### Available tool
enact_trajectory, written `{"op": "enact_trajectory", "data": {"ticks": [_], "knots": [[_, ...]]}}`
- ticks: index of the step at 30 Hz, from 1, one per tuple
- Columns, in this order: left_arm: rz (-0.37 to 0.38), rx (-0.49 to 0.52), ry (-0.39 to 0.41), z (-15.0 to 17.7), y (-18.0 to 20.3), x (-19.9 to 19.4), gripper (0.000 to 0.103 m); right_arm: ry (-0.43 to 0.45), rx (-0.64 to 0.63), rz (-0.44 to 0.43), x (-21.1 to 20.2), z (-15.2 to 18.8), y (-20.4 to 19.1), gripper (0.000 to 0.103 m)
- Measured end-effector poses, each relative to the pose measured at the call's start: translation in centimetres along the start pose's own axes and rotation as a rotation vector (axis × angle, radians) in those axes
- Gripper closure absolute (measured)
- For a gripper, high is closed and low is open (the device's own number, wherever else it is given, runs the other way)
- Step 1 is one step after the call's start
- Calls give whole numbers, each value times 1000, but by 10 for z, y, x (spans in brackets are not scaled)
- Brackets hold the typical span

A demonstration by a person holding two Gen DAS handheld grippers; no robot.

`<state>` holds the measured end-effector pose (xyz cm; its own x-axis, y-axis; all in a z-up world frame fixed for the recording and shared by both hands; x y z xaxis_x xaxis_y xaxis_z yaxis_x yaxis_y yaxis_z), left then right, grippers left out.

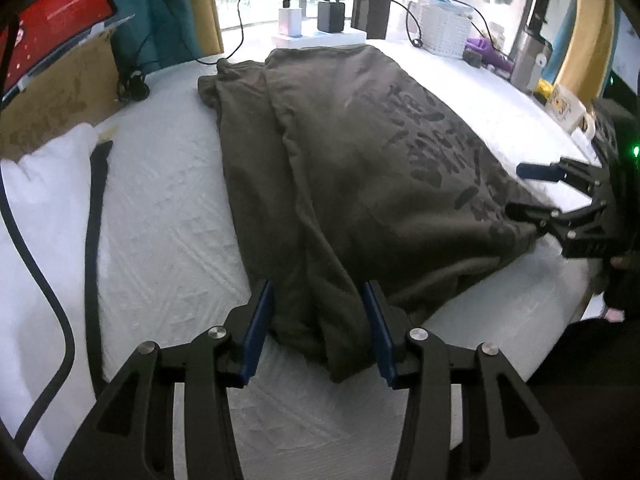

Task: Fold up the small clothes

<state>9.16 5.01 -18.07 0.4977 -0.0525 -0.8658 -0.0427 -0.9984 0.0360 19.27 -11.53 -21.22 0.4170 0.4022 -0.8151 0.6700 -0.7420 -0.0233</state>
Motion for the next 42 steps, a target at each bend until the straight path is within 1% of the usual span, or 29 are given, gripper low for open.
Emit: {"op": "enact_trajectory", "data": {"ticks": [3,9,13,14,16,18,20,21,22,25,30,35,39,42], "knots": [[-15,18,5,5,0,-1,57,4,-2,7,-2,3,0,22],[-18,15,-1,5,0,-7,57,13,7,7,-5,7,2,22],[37,-15,79,-11,5,-25,57,14,11,9,-6,7,2,21],[46,-19,89,-14,7,-26,57,14,12,10,-6,7,2,21],[48,-16,86,-17,9,-22,58,14,14,10,-6,7,2,21],[42,-13,67,-17,10,-13,59,15,14,9,-6,7,2,21],[47,-6,50,-14,11,-7,76,15,14,9,-6,7,3,21],[39,-4,31,-10,10,-1,89,15,15,8,-6,7,3,21],[33,3,26,-7,10,1,94,16,16,7,-6,7,3,21],[43,9,29,-3,8,-2,97,21,14,4,-6,8,3,21],[29,-7,28,4,4,-8,99,28,12,2,-6,8,3,21],[20,-15,5,7,2,-14,99,26,9,-3,-6,8,4,21],[12,-18,-9,3,-3,-22,97,19,9,-13,-6,7,4,20],[-27,-39,-3,-6,-13,-25,97,15,-4,-4,-6,5,5,20]]}}
Point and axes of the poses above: each gripper's, at about its wrist camera, not at the fingertips, and x roughly the way its jaws point, y to its right, z to its underside, the point moved 9 cm from there along x, roughly the way its jaws point, and after that the axes turned 1 degree about -y, right-handed, at the moved point
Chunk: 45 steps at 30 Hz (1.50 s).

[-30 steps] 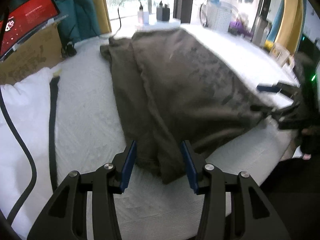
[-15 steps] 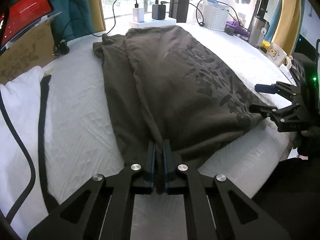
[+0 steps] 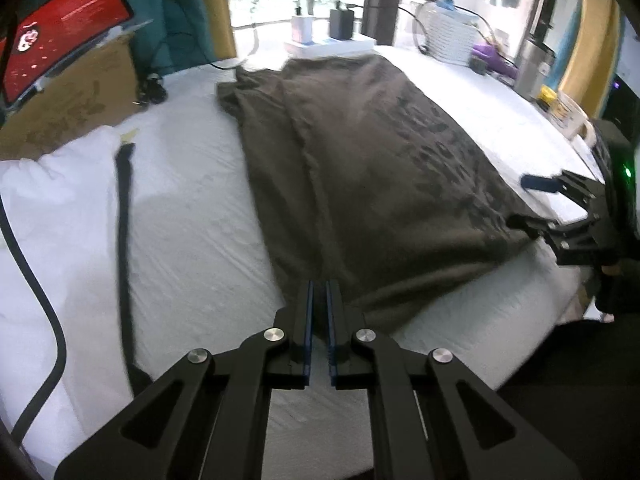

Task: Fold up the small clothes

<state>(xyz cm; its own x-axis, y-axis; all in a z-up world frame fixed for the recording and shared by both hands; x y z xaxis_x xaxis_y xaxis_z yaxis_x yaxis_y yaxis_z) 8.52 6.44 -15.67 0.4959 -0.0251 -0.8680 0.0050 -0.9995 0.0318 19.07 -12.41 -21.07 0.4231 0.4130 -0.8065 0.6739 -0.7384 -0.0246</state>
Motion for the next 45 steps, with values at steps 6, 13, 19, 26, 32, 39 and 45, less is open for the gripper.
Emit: {"op": "enact_trajectory", "data": {"ticks": [6,13,19,26,32,39,45], "knots": [[-9,-53,39,-24,-11,1,93,-3,-15,-1,-2,-9,7,20],[12,-33,89,-69,-8,15,74,20,13,16,-5,-31,29,20],[34,-27,107,-109,-12,37,74,30,33,40,0,-51,44,20],[77,-56,136,-141,-12,55,46,24,38,52,17,-75,61,20],[77,-33,102,-154,-9,78,46,16,36,53,33,-90,68,20],[53,-86,84,-161,-34,92,36,4,24,52,51,-104,75,20],[31,-115,91,-167,-49,94,27,-4,21,63,67,-121,81,20]]}}
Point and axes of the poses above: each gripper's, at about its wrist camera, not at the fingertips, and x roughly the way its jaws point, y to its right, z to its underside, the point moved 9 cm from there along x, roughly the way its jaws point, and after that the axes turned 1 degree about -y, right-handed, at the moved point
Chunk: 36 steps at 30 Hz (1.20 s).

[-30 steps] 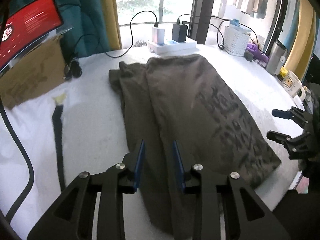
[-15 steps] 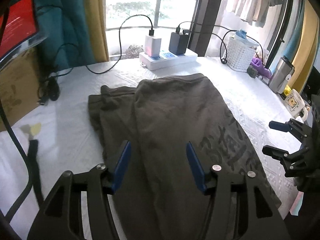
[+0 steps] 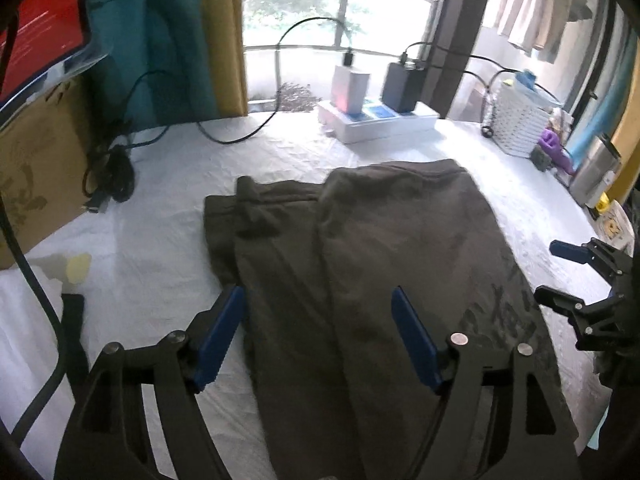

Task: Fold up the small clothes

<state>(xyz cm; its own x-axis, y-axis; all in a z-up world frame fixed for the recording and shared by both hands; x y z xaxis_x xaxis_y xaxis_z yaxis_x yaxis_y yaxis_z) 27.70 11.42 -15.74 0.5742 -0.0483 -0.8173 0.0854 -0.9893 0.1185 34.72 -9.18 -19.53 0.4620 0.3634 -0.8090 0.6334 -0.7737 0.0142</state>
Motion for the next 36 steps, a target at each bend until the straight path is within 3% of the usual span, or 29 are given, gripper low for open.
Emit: {"op": "enact_trajectory", "data": {"ticks": [6,12,18,25,32,36], "knots": [[11,-111,0,2,-24,9,27,7,-3,2,11,-17,5,20],[26,-131,-29,8,-32,23,25,4,5,-3,24,-28,8,20],[144,-156,-29,4,-20,25,16,-9,13,-11,34,-30,10,20],[205,-98,-65,2,14,29,15,-6,22,-30,40,-33,11,20],[145,6,-74,0,27,36,15,0,35,-68,51,-42,10,20],[121,76,-29,1,31,40,15,-4,45,-103,61,-45,4,20]]}}
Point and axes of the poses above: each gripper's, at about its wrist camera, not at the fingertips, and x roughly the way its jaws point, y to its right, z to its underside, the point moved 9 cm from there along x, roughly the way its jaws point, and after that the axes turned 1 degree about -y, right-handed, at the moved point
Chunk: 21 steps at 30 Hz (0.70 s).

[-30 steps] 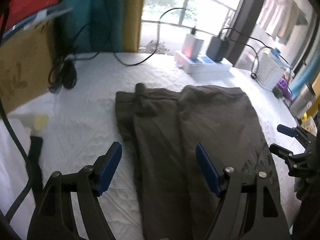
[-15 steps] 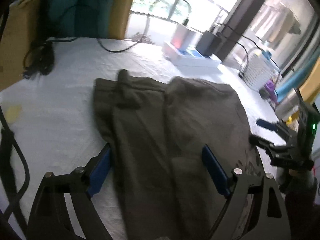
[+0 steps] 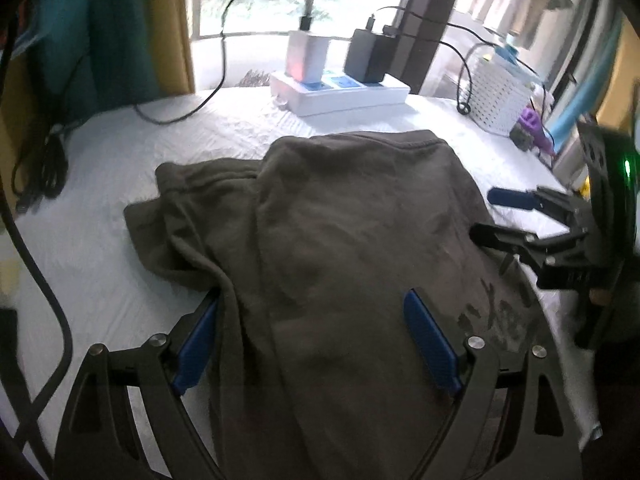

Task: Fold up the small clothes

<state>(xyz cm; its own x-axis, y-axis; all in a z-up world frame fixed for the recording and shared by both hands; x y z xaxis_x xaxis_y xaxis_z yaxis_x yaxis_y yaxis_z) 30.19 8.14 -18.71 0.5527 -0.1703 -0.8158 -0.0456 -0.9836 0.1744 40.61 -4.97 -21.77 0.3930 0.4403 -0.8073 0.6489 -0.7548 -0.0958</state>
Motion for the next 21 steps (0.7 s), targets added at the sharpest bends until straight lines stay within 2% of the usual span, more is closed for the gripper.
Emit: {"op": "enact_trajectory", "data": {"ticks": [3,5,10,12,13,15,17,19,21], "knots": [[-5,11,8,-1,0,1,17,2,-17,-15,4,-3,-5,20],[-10,17,17,-2,0,1,23,2,-30,-35,6,-6,-10,20],[-20,73,25,-2,10,1,56,-2,-55,-65,13,-13,-21,20],[-4,82,27,-1,15,0,67,-4,-87,-85,15,-14,-32,29],[-8,89,31,-2,18,0,70,-3,-106,-91,16,-15,-38,37],[-30,123,41,-1,23,-1,75,-2,-148,-88,17,-15,-50,46],[-48,144,51,-1,26,-3,77,2,-173,-118,16,-14,-60,69],[-53,148,61,-2,27,-5,78,11,-203,-120,13,-12,-68,81],[-46,145,78,-3,29,-11,79,23,-223,-101,10,-12,-72,83]]}}
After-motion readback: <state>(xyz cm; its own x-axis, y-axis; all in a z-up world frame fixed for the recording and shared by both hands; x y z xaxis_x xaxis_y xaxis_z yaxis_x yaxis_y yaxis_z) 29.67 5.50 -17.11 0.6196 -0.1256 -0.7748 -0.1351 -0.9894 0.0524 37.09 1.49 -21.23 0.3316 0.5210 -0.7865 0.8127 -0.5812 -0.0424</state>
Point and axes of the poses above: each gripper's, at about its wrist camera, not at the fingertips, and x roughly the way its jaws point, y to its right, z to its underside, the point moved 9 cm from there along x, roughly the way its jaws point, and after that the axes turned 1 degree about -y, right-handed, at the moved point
